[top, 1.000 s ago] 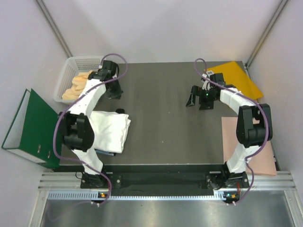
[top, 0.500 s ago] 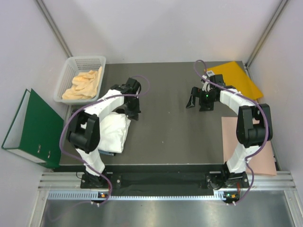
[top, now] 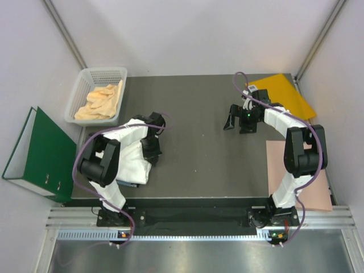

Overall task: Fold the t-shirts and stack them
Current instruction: Put the neatly folded tshirt into the corner of the board with the left arm

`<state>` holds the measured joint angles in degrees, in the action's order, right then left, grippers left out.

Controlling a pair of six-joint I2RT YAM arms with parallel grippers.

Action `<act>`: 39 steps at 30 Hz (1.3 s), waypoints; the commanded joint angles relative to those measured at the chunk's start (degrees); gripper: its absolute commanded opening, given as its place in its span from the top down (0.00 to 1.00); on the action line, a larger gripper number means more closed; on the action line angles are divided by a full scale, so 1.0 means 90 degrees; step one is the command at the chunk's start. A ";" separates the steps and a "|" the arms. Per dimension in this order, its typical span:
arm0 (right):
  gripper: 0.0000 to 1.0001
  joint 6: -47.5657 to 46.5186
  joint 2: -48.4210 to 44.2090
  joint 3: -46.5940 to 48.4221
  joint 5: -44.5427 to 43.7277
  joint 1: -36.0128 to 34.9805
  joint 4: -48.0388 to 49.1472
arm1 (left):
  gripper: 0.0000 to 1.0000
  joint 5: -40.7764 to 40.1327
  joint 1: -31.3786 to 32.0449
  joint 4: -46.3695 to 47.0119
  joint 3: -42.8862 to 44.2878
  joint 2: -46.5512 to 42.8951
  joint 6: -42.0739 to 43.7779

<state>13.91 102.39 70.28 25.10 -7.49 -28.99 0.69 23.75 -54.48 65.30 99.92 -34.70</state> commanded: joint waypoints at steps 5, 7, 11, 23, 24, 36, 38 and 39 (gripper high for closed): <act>0.00 -0.0188 -0.0117 0.0141 0.0062 -0.0008 0.0077 | 1.00 -0.0604 -0.1231 -0.0090 -0.0829 -0.0018 -0.0393; 0.00 -0.0198 -0.0146 0.0092 0.0072 0.0002 0.0077 | 1.00 -0.0759 -0.1729 -0.0041 -0.0927 -0.0145 -0.0218; 0.00 -0.0218 -0.0146 0.0072 0.0101 0.0002 0.0067 | 1.00 -0.1228 -0.2431 -0.0119 -0.0859 -0.0262 0.0153; 0.00 -0.0257 -0.0117 0.0111 0.0111 0.0002 0.0048 | 0.55 -0.0342 -0.3401 0.0252 -0.0440 -0.0632 0.1052; 0.00 -0.0257 -0.0107 0.0121 0.0111 -0.0008 0.0048 | 0.21 -0.0147 -0.3362 0.0272 -0.0284 -0.0711 0.1130; 0.00 -0.0140 -0.0068 0.0287 -0.0006 0.0002 0.0106 | 0.01 0.0646 -0.1790 0.0780 0.1240 -0.0810 0.1326; 0.00 -0.0120 -0.0068 0.0267 -0.0045 0.0002 0.0116 | 0.01 0.0617 -0.1390 0.0770 0.1561 -0.0371 0.1345; 0.00 -0.0120 -0.0078 0.0258 -0.0074 0.0002 0.0116 | 0.01 0.0636 -0.1176 0.0751 0.1669 -0.0205 0.1336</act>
<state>12.64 102.39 70.26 25.08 -7.44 -29.02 5.17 7.90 -48.66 76.01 92.53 -23.86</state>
